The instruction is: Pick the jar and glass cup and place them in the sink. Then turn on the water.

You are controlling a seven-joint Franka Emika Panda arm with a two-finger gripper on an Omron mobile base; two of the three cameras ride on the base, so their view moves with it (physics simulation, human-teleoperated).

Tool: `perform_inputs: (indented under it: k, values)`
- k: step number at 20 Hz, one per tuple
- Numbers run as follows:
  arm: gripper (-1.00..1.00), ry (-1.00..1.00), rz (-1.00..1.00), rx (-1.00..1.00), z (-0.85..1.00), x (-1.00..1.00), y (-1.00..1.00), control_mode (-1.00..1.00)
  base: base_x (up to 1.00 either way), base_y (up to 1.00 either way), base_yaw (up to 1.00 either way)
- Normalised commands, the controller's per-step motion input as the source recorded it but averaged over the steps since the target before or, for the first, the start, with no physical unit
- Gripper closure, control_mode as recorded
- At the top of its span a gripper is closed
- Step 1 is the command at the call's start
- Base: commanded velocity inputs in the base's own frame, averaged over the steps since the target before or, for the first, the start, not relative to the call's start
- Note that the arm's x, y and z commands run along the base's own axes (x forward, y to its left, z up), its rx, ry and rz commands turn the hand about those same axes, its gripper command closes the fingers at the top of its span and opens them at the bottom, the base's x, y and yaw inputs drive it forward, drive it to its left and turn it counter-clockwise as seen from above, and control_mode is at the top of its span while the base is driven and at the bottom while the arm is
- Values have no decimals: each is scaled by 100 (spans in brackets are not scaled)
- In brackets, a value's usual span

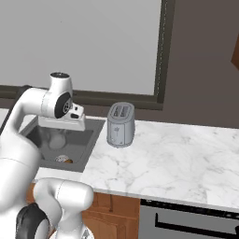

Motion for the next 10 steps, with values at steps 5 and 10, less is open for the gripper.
perform_inputs:
  k: [5,10]
  values:
    - [100,0,0,0,-12,25,56,-100,0,0,0]
    - [100,0,0,0,-13,40,39,-100,0,0,0]
